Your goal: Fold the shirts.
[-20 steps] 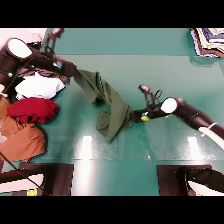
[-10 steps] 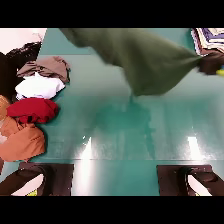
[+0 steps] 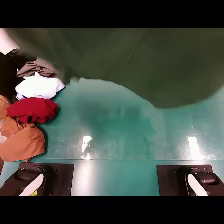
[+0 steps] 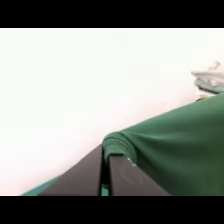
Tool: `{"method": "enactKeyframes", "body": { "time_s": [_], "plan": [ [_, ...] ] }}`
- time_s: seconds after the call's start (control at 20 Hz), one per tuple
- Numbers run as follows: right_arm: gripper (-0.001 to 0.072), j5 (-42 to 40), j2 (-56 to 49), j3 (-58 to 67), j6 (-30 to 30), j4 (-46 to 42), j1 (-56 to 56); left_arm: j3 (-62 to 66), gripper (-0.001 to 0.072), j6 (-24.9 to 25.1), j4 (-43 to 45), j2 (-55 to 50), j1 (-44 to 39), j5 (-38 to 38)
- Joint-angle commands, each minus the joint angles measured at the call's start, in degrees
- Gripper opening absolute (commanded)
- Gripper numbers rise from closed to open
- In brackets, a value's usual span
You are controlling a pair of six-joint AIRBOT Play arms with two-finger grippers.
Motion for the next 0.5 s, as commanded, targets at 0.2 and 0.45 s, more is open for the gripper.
{"method": "enactKeyframes", "body": {
  "time_s": [0.2, 0.45],
  "plan": [
    [0.0018, 12.90, -7.93, 8.20, -0.79, -0.61, -0.13, 1.38, 0.0029, -5.79, 1.88, 0.59, 0.04, -11.78],
    [0.0018, 21.09, -27.17, 6.78, -1.42, -0.66, -0.13, -16.41, 0.0030, -9.57, 4.55, -10.67, 0.04, -19.10]
  ]
}}
